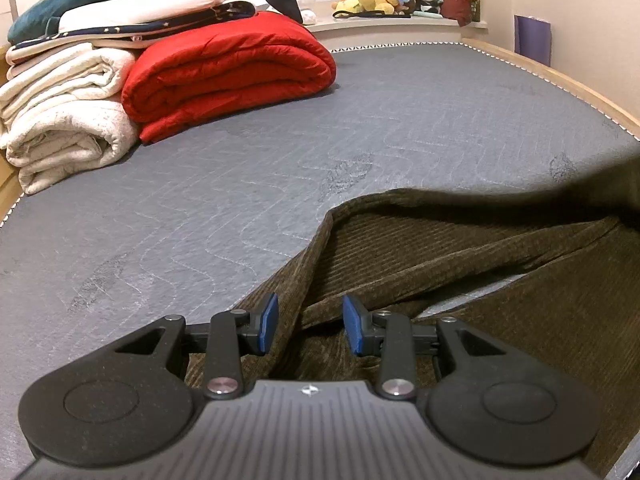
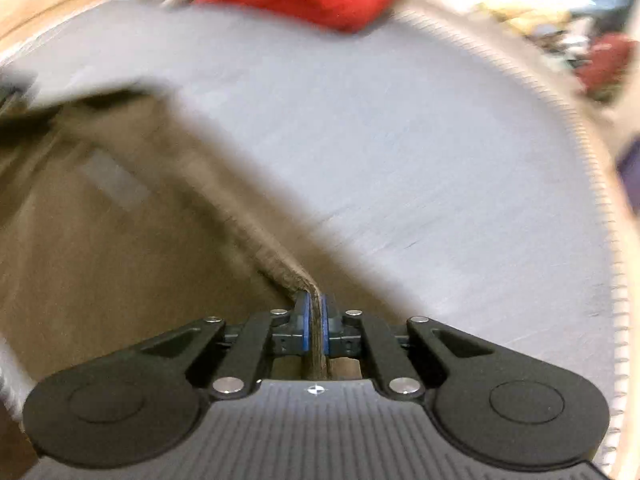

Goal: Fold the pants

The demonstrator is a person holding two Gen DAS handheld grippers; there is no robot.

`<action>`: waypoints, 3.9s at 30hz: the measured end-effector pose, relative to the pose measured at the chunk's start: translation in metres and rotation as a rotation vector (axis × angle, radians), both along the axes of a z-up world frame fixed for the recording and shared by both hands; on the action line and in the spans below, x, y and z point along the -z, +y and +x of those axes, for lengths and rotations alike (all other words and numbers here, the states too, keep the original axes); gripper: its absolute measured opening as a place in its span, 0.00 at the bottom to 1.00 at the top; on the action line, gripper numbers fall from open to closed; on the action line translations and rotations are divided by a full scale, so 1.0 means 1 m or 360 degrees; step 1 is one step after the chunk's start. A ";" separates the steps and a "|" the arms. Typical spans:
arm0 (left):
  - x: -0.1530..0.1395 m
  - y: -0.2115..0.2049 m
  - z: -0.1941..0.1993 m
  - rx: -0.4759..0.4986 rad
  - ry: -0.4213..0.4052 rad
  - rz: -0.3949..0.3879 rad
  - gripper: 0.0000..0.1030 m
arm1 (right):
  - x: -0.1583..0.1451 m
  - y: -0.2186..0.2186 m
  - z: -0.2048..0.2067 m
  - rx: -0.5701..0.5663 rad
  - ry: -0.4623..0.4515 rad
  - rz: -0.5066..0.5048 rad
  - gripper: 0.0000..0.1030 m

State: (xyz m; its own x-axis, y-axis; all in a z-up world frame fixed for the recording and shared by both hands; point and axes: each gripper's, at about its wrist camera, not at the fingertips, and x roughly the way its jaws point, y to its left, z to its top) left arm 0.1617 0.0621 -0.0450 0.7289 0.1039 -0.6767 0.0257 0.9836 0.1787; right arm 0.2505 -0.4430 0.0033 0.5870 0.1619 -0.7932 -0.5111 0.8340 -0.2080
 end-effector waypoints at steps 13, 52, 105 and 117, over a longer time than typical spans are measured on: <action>0.007 0.015 0.010 -0.0074 0.0066 -0.0038 0.42 | 0.036 -0.100 0.055 0.1632 -0.0293 0.0969 0.42; 0.019 0.190 0.055 -0.0758 -0.0053 0.0194 0.36 | 0.139 -0.063 0.070 0.2023 -0.0036 0.0777 0.16; 0.046 0.221 0.131 -0.0831 -0.0158 -0.0728 0.03 | 0.115 0.039 0.203 0.1355 -0.0689 0.0730 0.00; 0.065 0.207 0.140 -0.0788 0.0091 -0.0638 0.28 | 0.129 -0.044 0.189 0.1652 -0.0548 0.0834 0.04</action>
State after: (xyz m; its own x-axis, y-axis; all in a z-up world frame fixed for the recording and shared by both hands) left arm 0.3021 0.2687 -0.1100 0.6208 0.1498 -0.7695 -0.4504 0.8715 -0.1938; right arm 0.4393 -0.4871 -0.1260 0.7954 -0.2563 -0.5493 0.4662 0.8378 0.2841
